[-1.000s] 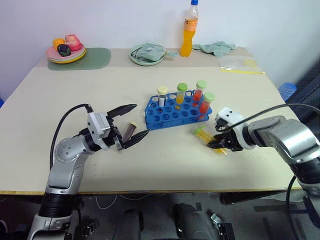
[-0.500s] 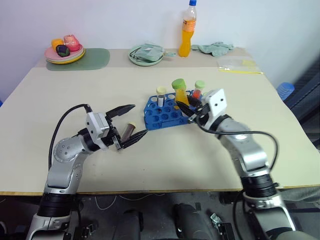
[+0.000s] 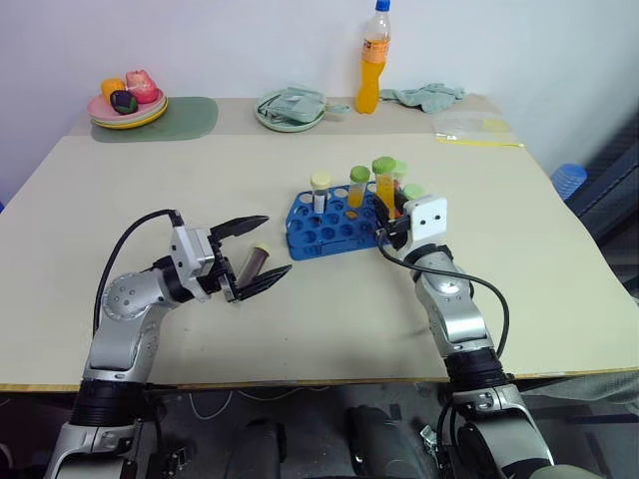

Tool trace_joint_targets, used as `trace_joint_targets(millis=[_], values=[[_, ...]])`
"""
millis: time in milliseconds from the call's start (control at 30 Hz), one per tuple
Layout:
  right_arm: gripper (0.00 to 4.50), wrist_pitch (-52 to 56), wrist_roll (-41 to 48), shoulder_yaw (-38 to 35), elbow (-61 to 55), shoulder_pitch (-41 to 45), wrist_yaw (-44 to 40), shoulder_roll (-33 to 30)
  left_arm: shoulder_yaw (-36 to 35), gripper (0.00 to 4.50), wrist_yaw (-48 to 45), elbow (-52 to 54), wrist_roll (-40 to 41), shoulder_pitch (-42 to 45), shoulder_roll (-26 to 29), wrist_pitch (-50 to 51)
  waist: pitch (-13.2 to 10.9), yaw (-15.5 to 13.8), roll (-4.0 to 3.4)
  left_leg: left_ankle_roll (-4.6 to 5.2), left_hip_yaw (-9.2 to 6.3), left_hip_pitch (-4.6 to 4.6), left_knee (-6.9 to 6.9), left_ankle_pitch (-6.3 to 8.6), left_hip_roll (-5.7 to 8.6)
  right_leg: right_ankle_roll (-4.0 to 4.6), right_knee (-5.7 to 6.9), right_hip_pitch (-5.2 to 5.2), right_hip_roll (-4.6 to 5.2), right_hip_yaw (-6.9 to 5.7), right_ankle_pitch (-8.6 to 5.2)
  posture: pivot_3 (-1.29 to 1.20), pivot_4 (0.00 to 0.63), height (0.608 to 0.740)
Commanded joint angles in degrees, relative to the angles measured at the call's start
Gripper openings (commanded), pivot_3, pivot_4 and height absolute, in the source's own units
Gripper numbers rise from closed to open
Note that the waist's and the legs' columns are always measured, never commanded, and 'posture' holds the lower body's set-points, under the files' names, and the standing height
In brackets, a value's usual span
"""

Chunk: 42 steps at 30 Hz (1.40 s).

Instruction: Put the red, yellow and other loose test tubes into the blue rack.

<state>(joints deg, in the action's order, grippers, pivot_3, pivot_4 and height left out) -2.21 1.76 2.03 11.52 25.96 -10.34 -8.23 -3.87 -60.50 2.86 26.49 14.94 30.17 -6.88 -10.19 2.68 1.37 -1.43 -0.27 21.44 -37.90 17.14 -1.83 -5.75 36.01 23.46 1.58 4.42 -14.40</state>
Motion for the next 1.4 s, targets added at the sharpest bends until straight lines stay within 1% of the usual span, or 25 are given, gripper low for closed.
trace_joint_targets(millis=[33, 133, 400, 700, 767, 933, 1200, 1233, 1300, 1367, 1400], values=[[0.82, -2.8, 0.2, 0.4, -1.3, 0.52, 0.01, 1.71, -1.8, 4.5, -0.58, 0.4, 0.96, 1.07, 0.79, -0.84, 0.0, -0.02, 0.0, 0.0, 0.0, -0.01, 0.0, 0.0, 0.0, 0.0, 0.02, 0.0, -0.01, 0.0, 0.0, 0.0, 0.15, 0.74], [0.82, -3.46, 0.96, -0.02, -0.28, 0.59, -0.11, 3.12, -1.67, 4.5, -0.49, 0.62, 0.99, 1.42, 0.77, -0.51, 0.0, -0.06, 0.0, 0.0, 0.0, -0.01, 0.0, 0.0, 0.0, 0.0, 0.01, 0.0, 0.01, 0.0, 0.0, 0.0, 0.15, 0.74], [0.82, -8.77, -0.8, 0.66, 6.34, 1.26, 0.09, 4.26, -1.81, 4.5, 0.0, 1.73, 1.04, 1.75, 1.35, 0.54, 0.0, -0.09, 0.0, 0.0, 0.0, -0.01, 0.0, 0.0, 0.0, 0.01, 0.02, -0.01, 0.02, 0.0, -0.01, 0.0, 0.15, 0.74], [0.82, -14.45, 0.56, -1.77, 15.48, 4.3, 1.37, 5.32, -2.15, 4.5, 0.81, 3.66, 1.47, 2.01, 2.86, 2.91, 0.0, -0.06, 0.0, 0.0, 0.0, -0.04, -0.02, 0.0, 0.0, 0.01, 0.03, -0.04, 0.03, 0.0, 0.0, 0.0, 0.15, 0.74], [0.82, -15.84, 2.02, -2.78, 17.0, 4.53, 1.09, 6.05, -2.11, 4.5, 0.88, 3.86, 1.53, 2.37, 3.1, 3.38, 0.01, -0.03, 0.01, 0.0, 0.0, -0.06, -0.03, 0.0, 0.0, 0.01, 0.03, -0.05, 0.03, 0.01, 0.0, 0.0, 0.15, 0.74], [0.82, -17.73, 6.66, -6.01, 17.53, 3.74, 0.64, 7.94, -2.3, 4.5, 0.61, 3.66, 1.55, 3.44, 3.61, 4.22, -0.01, -0.11, -0.02, -0.01, -0.01, -0.04, -0.04, -0.01, 0.0, 0.01, 0.04, -0.05, 0.03, 0.01, 0.0, 0.0, 0.15, 0.74], [0.82, -19.8, 10.2, -6.89, 16.17, 0.59, -2.22, 9.4, -1.93, 4.5, 0.42, 3.29, 1.36, 4.76, 3.56, 4.74, -0.01, -0.14, -0.02, -0.01, -0.02, -0.02, -0.03, 0.0, 0.0, 0.0, 0.03, -0.05, 0.05, -0.01, 0.0, 0.0, 0.15, 0.74], [1.85, -19.98, 10.24, -6.72, 16.04, 0.5, -2.8, 9.28, -1.91, 4.5, 0.45, 3.31, 1.37, 4.92, 3.47, 4.86, -0.01, -0.11, -0.02, -0.01, -0.02, -0.03, -0.03, 0.0, 0.0, 0.0, 0.03, -0.05, 0.05, 0.0, 0.0, 0.0, 0.15, 0.74], [2.71, -21.2, 8.35, -5.86, 15.93, 0.49, -2.83, 8.61, -1.89, 4.5, 0.44, 3.25, 1.25, 5.12, 3.35, 4.9, -0.01, -0.04, -0.02, -0.01, -0.02, -0.04, -0.03, 0.0, 0.0, 0.0, 0.03, -0.05, 0.04, 0.0, 0.0, 0.0, 0.15, 0.74], [3.77, -22.19, 6.9, -4.92, 15.7, 0.49, -3.48, 7.96, -1.87, 4.5, 0.52, 3.19, 1.2, 5.22, 3.22, 4.95, -0.01, -0.03, -0.02, -0.01, -0.02, -0.03, -0.03, 0.0, 0.0, 0.0, 0.03, -0.04, 0.04, 0.0, 0.0, 0.0, 0.15, 0.74], [4.17, -22.51, 6.49, -4.58, 15.61, 0.47, -3.84, 7.7, -1.85, 4.5, 0.56, 3.16, 1.18, 5.24, 3.16, 4.97, -0.01, -0.02, -0.02, -0.01, -0.02, -0.03, -0.03, 0.0, 0.0, 0.0, 0.03, -0.04, 0.04, 0.0, 0.0, 0.0, 0.15, 0.74]])
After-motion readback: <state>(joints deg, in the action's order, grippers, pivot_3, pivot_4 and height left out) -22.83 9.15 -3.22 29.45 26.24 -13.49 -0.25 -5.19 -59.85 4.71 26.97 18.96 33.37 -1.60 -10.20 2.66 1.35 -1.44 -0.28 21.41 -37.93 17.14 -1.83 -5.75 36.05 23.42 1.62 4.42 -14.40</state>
